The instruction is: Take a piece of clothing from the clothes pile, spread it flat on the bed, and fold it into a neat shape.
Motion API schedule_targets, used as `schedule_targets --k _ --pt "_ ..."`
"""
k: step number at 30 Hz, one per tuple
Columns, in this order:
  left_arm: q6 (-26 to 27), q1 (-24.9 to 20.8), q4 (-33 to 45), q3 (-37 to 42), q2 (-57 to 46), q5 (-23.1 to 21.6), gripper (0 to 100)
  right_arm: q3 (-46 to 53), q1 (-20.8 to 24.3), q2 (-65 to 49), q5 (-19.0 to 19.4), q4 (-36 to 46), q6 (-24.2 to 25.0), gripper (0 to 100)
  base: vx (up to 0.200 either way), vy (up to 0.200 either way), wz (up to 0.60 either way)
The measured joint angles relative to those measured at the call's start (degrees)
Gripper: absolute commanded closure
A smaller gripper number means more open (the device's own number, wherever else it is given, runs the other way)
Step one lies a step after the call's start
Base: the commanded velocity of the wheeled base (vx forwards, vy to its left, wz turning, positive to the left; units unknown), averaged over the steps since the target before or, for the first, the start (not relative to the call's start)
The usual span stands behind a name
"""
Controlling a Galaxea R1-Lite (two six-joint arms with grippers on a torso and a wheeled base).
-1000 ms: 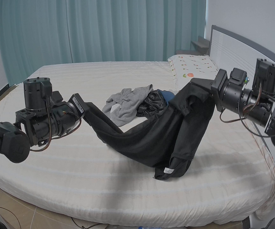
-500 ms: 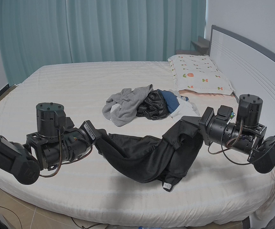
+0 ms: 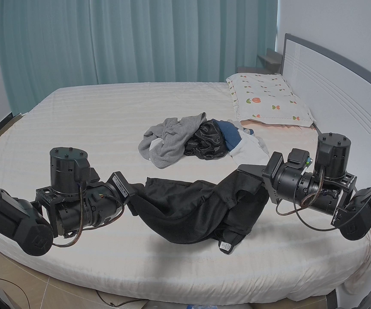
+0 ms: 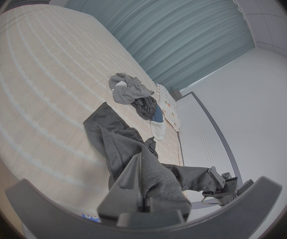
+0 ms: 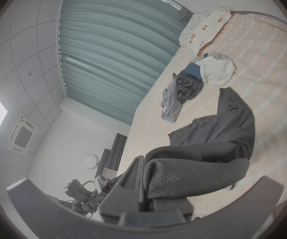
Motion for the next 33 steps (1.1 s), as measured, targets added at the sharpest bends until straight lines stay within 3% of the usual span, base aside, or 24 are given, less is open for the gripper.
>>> schedule_targets --k 12,21,33 --pt "-0.13 0.04 0.99 -0.52 -0.96 0.0 100 0.55 0.3 0.0 -0.01 0.02 -0.11 100 0.0 0.0 0.0" --pt "-0.29 0.5 1.05 -0.26 -2.39 -0.16 100 0.63 0.34 -0.16 -1.38 0.02 -0.3 100 0.0 0.2 0.0" --pt "-0.29 0.72 0.88 -0.43 -3.44 -0.11 100 -0.09 1.0 -0.3 -7.14 0.2 -1.76 100 0.0 0.2 0.0"
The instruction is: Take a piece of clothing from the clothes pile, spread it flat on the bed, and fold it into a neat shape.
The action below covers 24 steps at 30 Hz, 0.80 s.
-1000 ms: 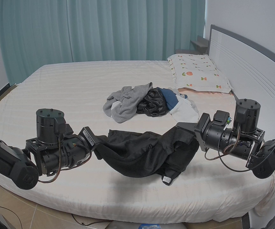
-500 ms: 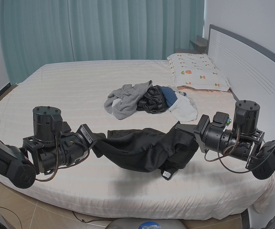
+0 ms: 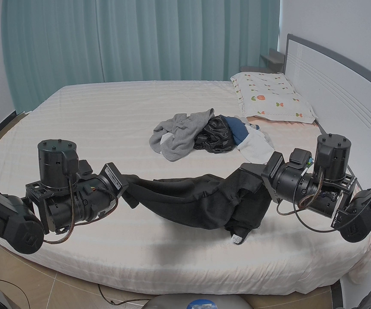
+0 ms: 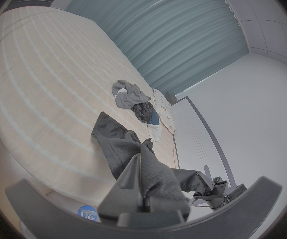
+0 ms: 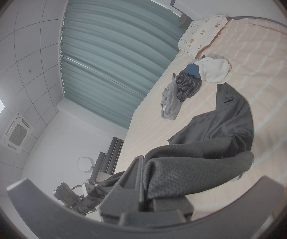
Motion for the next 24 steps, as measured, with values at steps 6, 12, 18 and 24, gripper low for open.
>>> schedule_targets --k 6,12,18,24 --pt "0.0 0.24 -0.2 -0.11 -0.15 0.0 100 -0.9 0.05 -0.02 -3.75 -0.11 -1.48 100 0.0 0.2 0.0" --pt "0.0 0.33 -0.27 -0.11 -0.2 0.02 100 -1.45 0.05 0.09 -6.64 0.21 -3.85 100 0.0 0.2 0.0" --pt "0.05 0.66 -0.33 -0.11 -0.23 0.02 100 -1.65 0.11 0.01 -8.12 -0.17 -5.22 100 0.0 0.2 0.0" --pt "0.07 1.11 -0.39 -0.21 -0.61 0.04 100 -1.65 0.13 -0.1 -8.07 -0.23 -5.22 100 0.0 0.2 0.0"
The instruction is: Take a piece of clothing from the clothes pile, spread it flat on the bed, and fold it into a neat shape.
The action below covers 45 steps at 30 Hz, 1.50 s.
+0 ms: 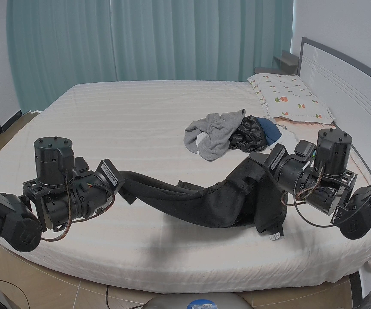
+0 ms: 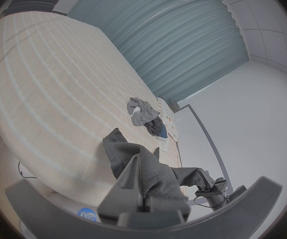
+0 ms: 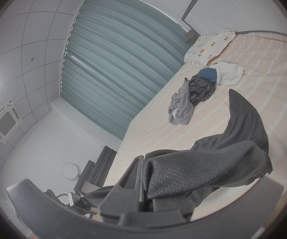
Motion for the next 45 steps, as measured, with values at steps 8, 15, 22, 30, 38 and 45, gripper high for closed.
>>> schedule_targets --k 8,15,22,30,38,45 --pt "0.01 0.24 0.0 0.0 -0.69 -0.01 100 0.13 -0.02 -0.95 0.6 -0.77 0.1 100 0.0 0.2 0.0" --pt "0.01 0.22 0.0 0.1 -1.29 -0.01 100 0.66 0.0 -1.19 0.57 -2.68 -0.01 100 0.0 0.2 0.0" --pt "0.01 0.72 0.0 0.0 -1.79 -0.12 100 0.74 -0.09 -1.3 0.49 -2.76 -0.01 100 0.0 0.2 0.0" --pt "0.01 1.1 0.0 -0.09 -2.15 -0.12 100 0.74 -0.11 -1.68 0.61 -2.84 -0.01 100 0.0 0.2 0.0" --pt "0.01 1.21 0.04 -0.11 -2.62 -0.26 100 0.88 -0.24 -2.29 0.72 -2.76 -0.01 100 0.0 0.2 0.0" --pt "0.04 1.24 0.17 -0.11 -3.04 -0.57 100 0.93 -0.52 -2.38 0.72 -2.76 0.11 100 0.0 0.2 0.0"
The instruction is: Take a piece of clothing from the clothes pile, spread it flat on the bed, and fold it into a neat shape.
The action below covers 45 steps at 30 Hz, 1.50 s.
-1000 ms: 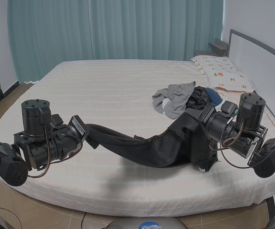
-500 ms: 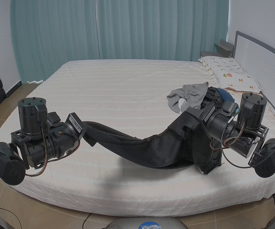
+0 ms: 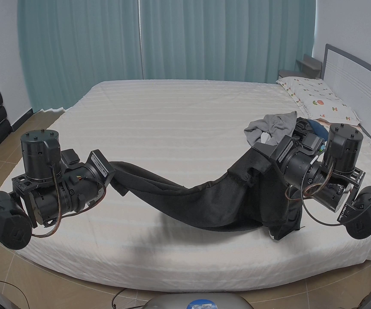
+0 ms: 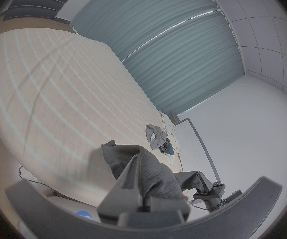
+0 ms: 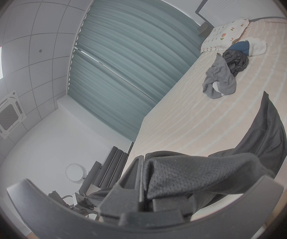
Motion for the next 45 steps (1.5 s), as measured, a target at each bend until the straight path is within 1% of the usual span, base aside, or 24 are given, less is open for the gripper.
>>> schedule_targets --k 9,16,24,34,36,38,42,45 --pt "-0.02 -0.01 0.27 0.27 0.04 -0.22 100 0.0 -0.16 0.0 0.13 0.35 -0.04 100 0.0 0.2 0.0" --pt "0.0 -0.15 0.28 0.52 0.24 -0.33 100 0.09 -1.13 -0.28 0.29 0.71 -0.99 100 0.0 0.0 0.0" --pt "0.09 -1.3 0.49 2.06 -0.13 0.02 100 4.94 -1.4 -3.45 0.27 0.73 -1.76 100 0.0 0.0 0.0" --pt "0.2 -4.11 5.01 4.29 -5.27 0.6 100 10.02 -1.13 -12.18 0.21 1.58 -1.97 100 -0.2 0.0 0.0" --pt "0.33 -4.41 6.57 4.38 -7.13 0.62 100 10.34 -1.12 -14.67 0.18 3.36 -2.19 100 -0.2 0.0 0.0" --pt "0.57 -4.67 8.19 4.38 -9.2 0.62 100 10.4 -1.12 -17.48 0.13 6.07 -2.45 100 0.0 0.0 0.0" --pt "1.54 -4.96 12.32 3.72 -13.7 0.65 100 9.02 -1.05 -23.95 0.16 13.43 -3.05 100 0.0 0.0 0.0" --pt "2.6 -5.05 15.8 2.28 -16.87 0.62 100 5.9 -1.07 -28.34 0.13 19.15 -3.62 100 0.0 0.0 0.0"
